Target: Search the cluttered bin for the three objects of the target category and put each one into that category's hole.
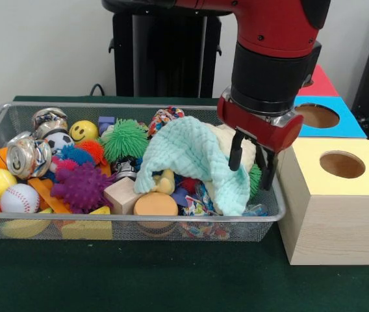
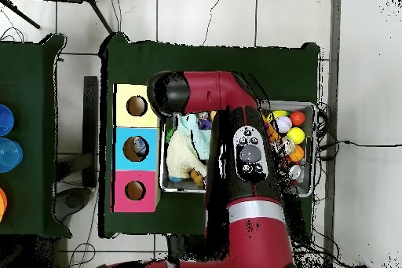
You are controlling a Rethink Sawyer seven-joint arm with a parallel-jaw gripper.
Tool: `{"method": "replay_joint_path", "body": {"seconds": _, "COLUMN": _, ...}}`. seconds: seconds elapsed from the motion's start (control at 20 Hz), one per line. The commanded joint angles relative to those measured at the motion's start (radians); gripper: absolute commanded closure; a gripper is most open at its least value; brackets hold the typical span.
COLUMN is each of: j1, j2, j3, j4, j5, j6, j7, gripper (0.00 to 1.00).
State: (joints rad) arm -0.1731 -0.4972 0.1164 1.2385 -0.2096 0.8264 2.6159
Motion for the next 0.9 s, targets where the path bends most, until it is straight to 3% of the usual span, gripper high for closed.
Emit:
{"method": "replay_joint_path", "body": {"seconds": 0.05, "j1": 0.017, "j2": 0.033, "j3": -0.055, "j4": 0.039, "j5": 0.065, "j6": -0.001, "j7": 0.207, "gripper": 0.00}}
{"method": "replay_joint_path", "body": {"seconds": 0.45, "j1": 0.076, "j2": 0.100, "j3": -0.129, "j4": 0.001, "j5": 0.120, "j6": -0.038, "j7": 0.278, "gripper": 0.00}}
{"method": "replay_joint_path", "body": {"seconds": 0.9, "j1": 0.122, "j2": 0.162, "j3": -0.185, "j4": -0.033, "j5": 0.200, "j6": -0.077, "j7": 0.296, "gripper": 0.00}}
